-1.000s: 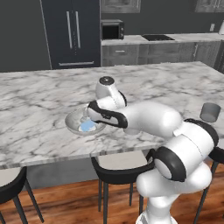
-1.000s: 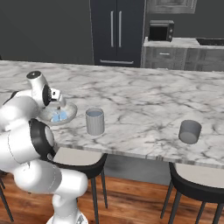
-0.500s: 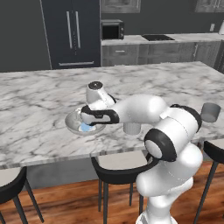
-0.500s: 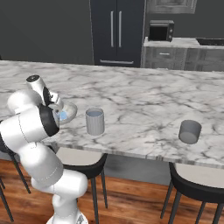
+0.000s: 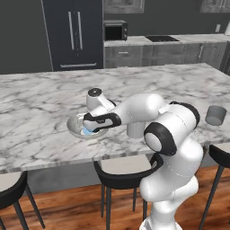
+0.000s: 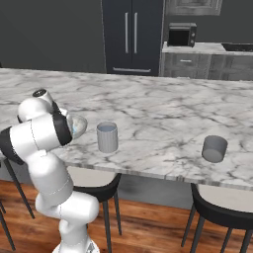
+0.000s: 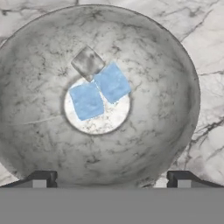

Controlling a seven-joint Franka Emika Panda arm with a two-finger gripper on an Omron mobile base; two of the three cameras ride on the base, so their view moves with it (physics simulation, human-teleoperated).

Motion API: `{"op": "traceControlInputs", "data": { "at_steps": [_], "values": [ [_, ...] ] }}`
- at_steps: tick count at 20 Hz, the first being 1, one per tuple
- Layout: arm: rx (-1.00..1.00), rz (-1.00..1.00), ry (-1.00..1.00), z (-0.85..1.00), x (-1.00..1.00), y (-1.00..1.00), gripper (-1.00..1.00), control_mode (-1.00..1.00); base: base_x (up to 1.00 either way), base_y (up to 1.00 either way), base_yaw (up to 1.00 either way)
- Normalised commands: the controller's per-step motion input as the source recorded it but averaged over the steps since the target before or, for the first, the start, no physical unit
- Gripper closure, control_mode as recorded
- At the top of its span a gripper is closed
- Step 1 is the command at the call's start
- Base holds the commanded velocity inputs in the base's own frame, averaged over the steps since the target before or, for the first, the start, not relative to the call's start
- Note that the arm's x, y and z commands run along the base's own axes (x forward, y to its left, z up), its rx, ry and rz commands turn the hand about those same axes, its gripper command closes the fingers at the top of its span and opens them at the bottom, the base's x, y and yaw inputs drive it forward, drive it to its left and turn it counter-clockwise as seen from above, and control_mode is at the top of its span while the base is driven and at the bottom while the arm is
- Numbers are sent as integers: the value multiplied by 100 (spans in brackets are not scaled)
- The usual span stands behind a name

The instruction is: There are four ice cubes in the ice bowl. Place two ice cubes in each glass of water.

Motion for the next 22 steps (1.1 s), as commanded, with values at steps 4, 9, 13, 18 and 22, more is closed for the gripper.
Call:
{"op": "traceControlInputs", "data": {
  "at_steps": [4, 9, 13, 18, 22],
  "values": [
    [0, -8, 0, -26, 15, 13, -100, -100, 0, 0, 0],
    [0, -6, 0, -25, 24, 13, -100, -100, 0, 0, 0],
    [0, -4, 0, -22, 32, 11, -100, -100, 0, 0, 0],
    [0, -3, 0, -25, 29, 6, -100, -100, 0, 0, 0],
    [0, -3, 0, -30, 29, 7, -100, -100, 0, 0, 0]
  ]
}}
